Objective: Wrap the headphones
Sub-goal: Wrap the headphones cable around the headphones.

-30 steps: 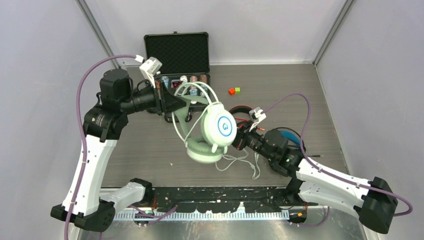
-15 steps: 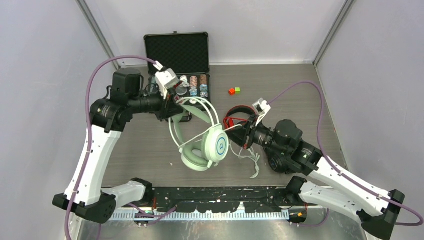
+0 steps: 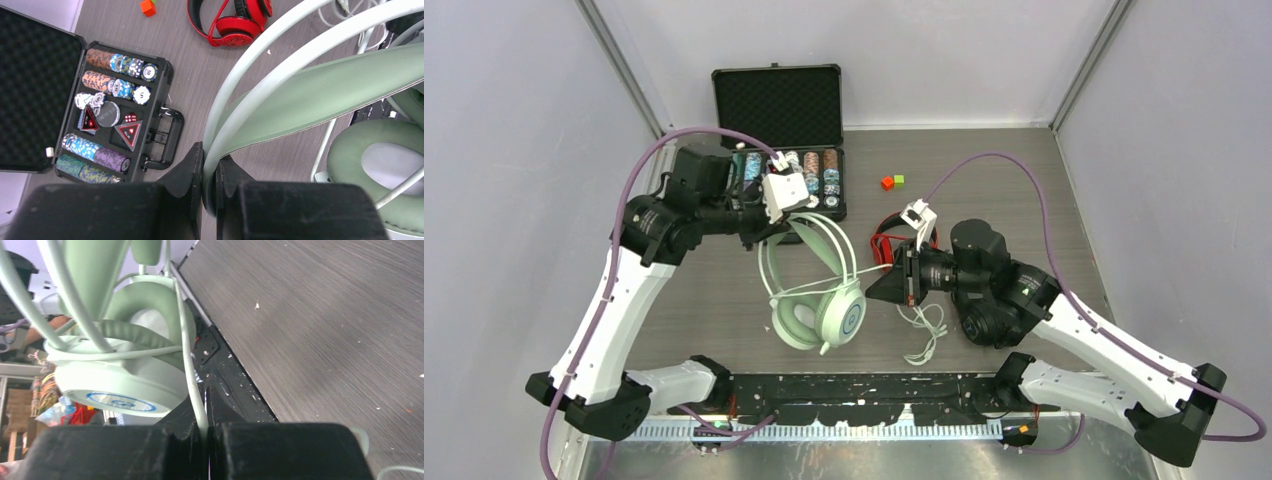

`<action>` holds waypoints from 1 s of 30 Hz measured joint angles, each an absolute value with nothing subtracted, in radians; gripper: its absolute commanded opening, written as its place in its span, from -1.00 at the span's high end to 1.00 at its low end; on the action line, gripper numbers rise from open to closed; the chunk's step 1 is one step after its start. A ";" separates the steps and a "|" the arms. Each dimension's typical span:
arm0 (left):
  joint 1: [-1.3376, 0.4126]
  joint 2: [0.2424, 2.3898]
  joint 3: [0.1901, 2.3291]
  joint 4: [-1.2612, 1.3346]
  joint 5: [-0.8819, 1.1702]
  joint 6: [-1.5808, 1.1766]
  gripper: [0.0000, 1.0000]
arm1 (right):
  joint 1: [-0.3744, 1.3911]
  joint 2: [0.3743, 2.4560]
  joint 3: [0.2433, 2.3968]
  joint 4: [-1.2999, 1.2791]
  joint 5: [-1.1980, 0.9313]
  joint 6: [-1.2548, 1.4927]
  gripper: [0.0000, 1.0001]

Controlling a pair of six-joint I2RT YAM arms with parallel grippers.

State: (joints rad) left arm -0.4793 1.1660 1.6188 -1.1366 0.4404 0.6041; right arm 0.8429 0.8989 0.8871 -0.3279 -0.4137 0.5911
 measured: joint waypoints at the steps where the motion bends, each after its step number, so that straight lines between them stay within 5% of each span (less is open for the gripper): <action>1: -0.487 1.169 1.619 -1.136 0.430 0.614 1.00 | 0.838 0.899 0.893 -0.334 -0.431 0.599 0.81; 8: -0.509 1.168 1.616 -1.117 0.389 0.642 1.00 | 0.827 0.906 0.918 -0.314 -0.550 0.669 0.94; 13: -0.522 1.168 1.609 -1.115 0.358 0.664 1.00 | 0.822 0.945 0.912 -0.213 -0.635 0.776 0.81; 30: -0.525 1.110 1.536 -1.031 0.174 0.610 1.00 | 0.816 1.016 0.857 0.085 -0.756 1.043 0.86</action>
